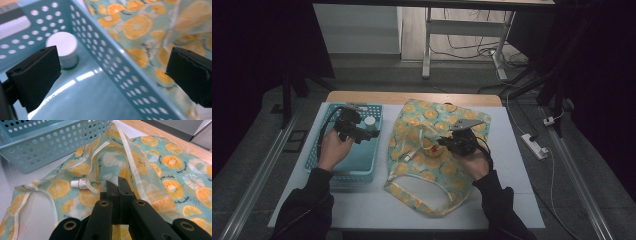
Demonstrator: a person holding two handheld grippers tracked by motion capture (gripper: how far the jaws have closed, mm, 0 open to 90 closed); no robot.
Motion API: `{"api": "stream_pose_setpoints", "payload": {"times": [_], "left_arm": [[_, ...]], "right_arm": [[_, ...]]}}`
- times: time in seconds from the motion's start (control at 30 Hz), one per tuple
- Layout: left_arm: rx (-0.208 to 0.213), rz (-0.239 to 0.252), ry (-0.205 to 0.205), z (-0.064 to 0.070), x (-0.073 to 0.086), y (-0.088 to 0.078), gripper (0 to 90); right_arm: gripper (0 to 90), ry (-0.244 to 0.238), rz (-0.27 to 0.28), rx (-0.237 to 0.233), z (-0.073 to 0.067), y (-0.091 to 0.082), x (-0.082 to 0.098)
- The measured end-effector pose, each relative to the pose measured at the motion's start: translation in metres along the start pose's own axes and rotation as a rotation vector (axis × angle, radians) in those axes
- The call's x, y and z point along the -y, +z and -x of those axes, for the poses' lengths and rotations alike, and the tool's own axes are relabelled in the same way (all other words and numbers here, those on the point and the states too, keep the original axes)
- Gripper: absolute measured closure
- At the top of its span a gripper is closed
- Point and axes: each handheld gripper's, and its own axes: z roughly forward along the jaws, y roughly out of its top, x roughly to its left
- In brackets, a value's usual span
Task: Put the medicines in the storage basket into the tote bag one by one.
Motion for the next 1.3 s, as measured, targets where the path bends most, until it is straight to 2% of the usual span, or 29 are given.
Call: {"api": "stream_pose_setpoints", "payload": {"times": [0.1,0.27,0.37,0.5,0.7,0.9,1.03,1.1,1.17,1.23,1.3], "left_arm": [[-0.018,-0.005,-0.011,-0.008,-0.003,0.004,0.0],[-0.021,-0.037,-0.044,-0.02,-0.008,0.012,0.0],[-0.065,-0.065,-0.049,-0.026,-0.011,0.019,0.0],[-0.097,-0.092,-0.062,-0.034,-0.012,0.028,0.0],[-0.102,-0.127,-0.077,-0.043,-0.011,0.041,0.7],[-0.09,-0.149,-0.061,-0.045,-0.016,0.048,2.2],[-0.116,-0.161,-0.033,-0.043,-0.018,0.052,9.5],[-0.104,-0.165,-0.021,-0.043,-0.018,0.054,16.4],[-0.111,-0.175,-0.02,-0.044,-0.019,0.056,21.7],[-0.097,-0.184,-0.019,-0.045,-0.018,0.057,31.3],[-0.09,-0.19,-0.023,-0.047,-0.018,0.058,36.1]], "right_arm": [[90.0,0.0,0.001,0.0,0.0,0.0,0.0],[90.0,0.0,0.0,0.0,0.0,0.0,0.0],[90.0,0.0,0.0,0.0,0.0,0.0,0.0],[90.0,0.001,0.001,-0.001,0.001,0.0,0.0],[90.0,0.001,-0.001,-0.001,0.001,0.0,0.0],[90.0,0.001,-0.003,0.0,0.001,0.001,0.0],[90.0,-0.002,-0.003,-0.002,0.001,0.001,0.0],[90.0,-0.002,-0.002,-0.002,0.001,0.0,0.0],[90.0,-0.002,-0.001,-0.003,0.001,0.0,0.0],[90.0,-0.001,-0.001,-0.002,0.001,0.0,0.0],[90.0,-0.003,-0.001,-0.002,0.001,0.0,0.0]]}}
